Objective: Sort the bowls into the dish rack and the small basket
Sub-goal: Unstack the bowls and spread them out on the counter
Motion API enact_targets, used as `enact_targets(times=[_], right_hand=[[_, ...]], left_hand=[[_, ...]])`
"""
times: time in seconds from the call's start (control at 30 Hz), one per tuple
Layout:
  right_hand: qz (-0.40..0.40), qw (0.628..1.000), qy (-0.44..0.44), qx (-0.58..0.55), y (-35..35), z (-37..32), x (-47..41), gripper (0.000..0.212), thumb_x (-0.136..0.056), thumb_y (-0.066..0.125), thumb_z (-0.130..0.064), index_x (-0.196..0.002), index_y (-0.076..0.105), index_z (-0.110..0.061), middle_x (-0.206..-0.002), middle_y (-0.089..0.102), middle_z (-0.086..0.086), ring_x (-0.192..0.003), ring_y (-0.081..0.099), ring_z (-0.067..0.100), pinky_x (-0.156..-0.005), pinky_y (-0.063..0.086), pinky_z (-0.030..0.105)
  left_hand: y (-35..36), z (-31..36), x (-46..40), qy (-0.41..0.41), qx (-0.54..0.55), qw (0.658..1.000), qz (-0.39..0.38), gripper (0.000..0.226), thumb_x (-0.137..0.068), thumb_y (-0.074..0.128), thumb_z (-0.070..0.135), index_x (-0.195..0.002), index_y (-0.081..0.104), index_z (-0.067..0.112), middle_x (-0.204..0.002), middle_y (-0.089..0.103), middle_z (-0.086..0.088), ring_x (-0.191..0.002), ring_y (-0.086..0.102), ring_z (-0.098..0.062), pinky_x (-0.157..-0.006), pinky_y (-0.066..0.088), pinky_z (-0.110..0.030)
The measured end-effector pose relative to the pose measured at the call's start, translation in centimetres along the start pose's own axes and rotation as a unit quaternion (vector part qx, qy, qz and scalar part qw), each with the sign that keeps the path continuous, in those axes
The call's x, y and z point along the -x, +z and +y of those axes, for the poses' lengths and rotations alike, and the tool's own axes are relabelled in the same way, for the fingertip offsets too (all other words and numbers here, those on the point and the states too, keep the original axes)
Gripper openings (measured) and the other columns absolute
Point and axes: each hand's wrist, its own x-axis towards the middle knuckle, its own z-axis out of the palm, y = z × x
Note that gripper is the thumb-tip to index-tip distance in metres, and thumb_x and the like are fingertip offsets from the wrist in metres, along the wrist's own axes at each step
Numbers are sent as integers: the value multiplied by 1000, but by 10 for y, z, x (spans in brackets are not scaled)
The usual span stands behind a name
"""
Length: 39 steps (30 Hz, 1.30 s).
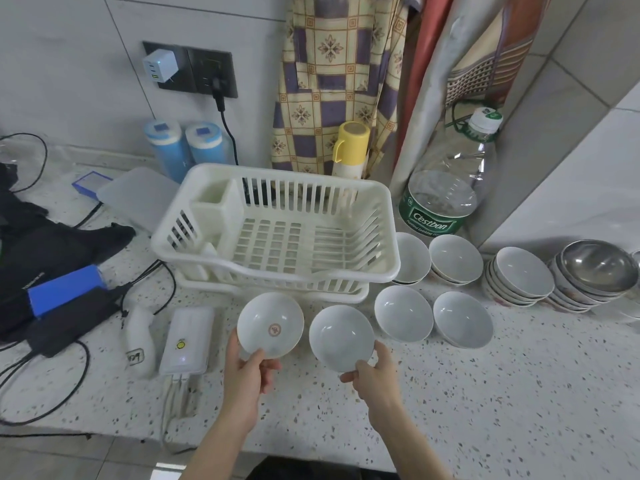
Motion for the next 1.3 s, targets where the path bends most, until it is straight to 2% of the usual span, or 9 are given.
enact_targets(times=[0.17, 0.3, 0.4, 0.53, 0.63, 0.73, 0.83, 1.03, 1.3], right_hand=[[20, 999, 7, -29, 2, 0, -5, 52, -90, 39, 1, -125, 39, -38, -67, 72, 11, -41, 52, 3, -52, 41, 26], [22, 999, 7, -49, 8, 3, -4, 52, -92, 40, 0, -128, 39, -37, -90, 70, 20, -39, 52, -1, -58, 39, 25], [35, 998, 4, -58, 12, 5, -5, 51, -94, 41, -2, -131, 39, -36, -78, 70, 14, -41, 51, 0, -56, 40, 24], [46, 995, 8, -88, 16, 6, -5, 46, -97, 44, -7, -136, 40, -32, -75, 72, 11, -51, 58, 4, -52, 42, 24], [31, 987, 28, -158, 17, 8, -2, 42, -99, 50, -13, -134, 42, -34, -70, 73, 11, -45, 49, 8, -45, 39, 22], [7, 973, 48, -227, 18, 9, 1, 43, -99, 52, -14, -133, 41, -36, -74, 73, 13, -48, 46, 11, -44, 37, 21], [5, 964, 57, -261, 23, 9, 3, 45, -99, 53, -14, -136, 40, -36, -78, 74, 14, -53, 49, 13, -48, 38, 24], [32, 962, 50, -267, 29, 9, 2, 46, -99, 54, -15, -137, 40, -36, -73, 74, 11, -57, 53, 13, -48, 43, 23], [41, 970, 45, -237, 30, 8, 1, 44, -99, 53, -19, -134, 38, -40, -69, 75, 5, -53, 53, 11, -46, 42, 21]], left_hand=[[3, -4, -8, -7, -3, 1000, 0, 59, -98, 46, 1, -133, 42, 49, -72, 64, -20, -43, 49, -9, -37, 33, -23], [6, -8, -14, -9, -1, 1000, -6, 59, -99, 46, 2, -137, 42, 46, -66, 65, -16, -44, 47, -13, -38, 34, -25], [7, -9, -14, -7, 2, 1000, -15, 58, -99, 47, 2, -136, 41, 47, -65, 65, -17, -42, 46, -13, -38, 33, -25], [8, -11, -14, -4, 5, 1000, -17, 57, -99, 48, 3, -136, 41, 46, -64, 65, -17, -41, 47, -12, -37, 33, -24], [10, -9, -15, -3, -4, 1000, -20, 56, -99, 49, 3, -137, 41, 44, -66, 67, -16, -39, 49, -11, -35, 34, -22], [11, -7, -18, -7, -14, 1000, -26, 51, -100, 49, 7, -139, 40, 40, -73, 68, -19, -40, 51, -9, -34, 34, -22], [12, -4, -20, -13, -20, 999, -29, 49, -101, 51, 10, -138, 40, 40, -71, 68, -15, -42, 51, -10, -35, 35, -22], [11, -2, -21, -25, -26, 998, -41, 46, -102, 50, 13, -136, 42, 43, -64, 69, -9, -43, 50, -12, -39, 34, -23], [6, 0, -21, -40, -39, 997, -52, 55, -99, 52, 10, -142, 38, 41, -68, 70, -12, -45, 52, -13, -38, 35, -24]])
